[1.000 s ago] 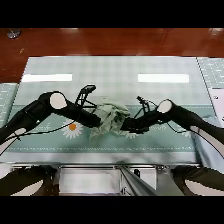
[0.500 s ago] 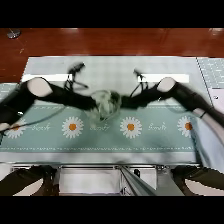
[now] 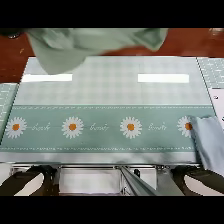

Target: Fold the shirts.

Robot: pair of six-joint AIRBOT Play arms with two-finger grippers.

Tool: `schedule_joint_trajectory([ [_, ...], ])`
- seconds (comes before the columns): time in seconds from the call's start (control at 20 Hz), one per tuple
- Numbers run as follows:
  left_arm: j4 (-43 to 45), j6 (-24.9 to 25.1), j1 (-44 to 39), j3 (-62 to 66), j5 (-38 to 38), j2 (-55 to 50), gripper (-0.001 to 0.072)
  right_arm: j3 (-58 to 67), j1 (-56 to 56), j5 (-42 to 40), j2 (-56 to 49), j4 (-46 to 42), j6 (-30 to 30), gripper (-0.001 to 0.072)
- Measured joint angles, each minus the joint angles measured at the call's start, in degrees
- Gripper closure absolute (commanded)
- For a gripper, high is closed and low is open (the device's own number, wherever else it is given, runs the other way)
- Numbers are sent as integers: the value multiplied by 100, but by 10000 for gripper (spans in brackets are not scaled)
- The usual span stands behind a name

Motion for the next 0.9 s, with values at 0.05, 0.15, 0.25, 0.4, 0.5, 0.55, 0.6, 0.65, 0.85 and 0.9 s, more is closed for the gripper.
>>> schedule_joint_trajectory([
  [0.05,-4,0,142,205,-109,105,689,81,-33,72,223,-136,-15,685],
  [0.15,-4,-2,348,448,-256,334,688,103,-76,197,691,-345,-61,686],
  [0.25,2,-22,459,575,-317,581,688,33,-103,317,1130,-549,-105,685],
  [0.4,26,-44,533,664,-555,940,688,-42,-118,658,1650,-667,-181,686],
  [0.5,39,-48,555,684,-767,1163,688,-70,-122,940,1888,-717,-203,686],
  [0.55,59,-63,564,693,-898,1276,689,-76,-125,1108,2009,-717,-205,686],
  [0.6,72,-63,568,697,-1016,1390,688,-79,-125,1279,2118,-734,-210,685],
  [0.65,70,-63,570,702,-1163,1488,689,-81,-125,1478,2218,-765,-210,685],
  [0.85,72,-192,575,398,-1753,1871,689,-87,-125,2159,2546,-855,-181,685],
  [0.9,72,-232,575,181,-1836,1982,688,-109,-125,2280,2616,-848,-146,685],
])
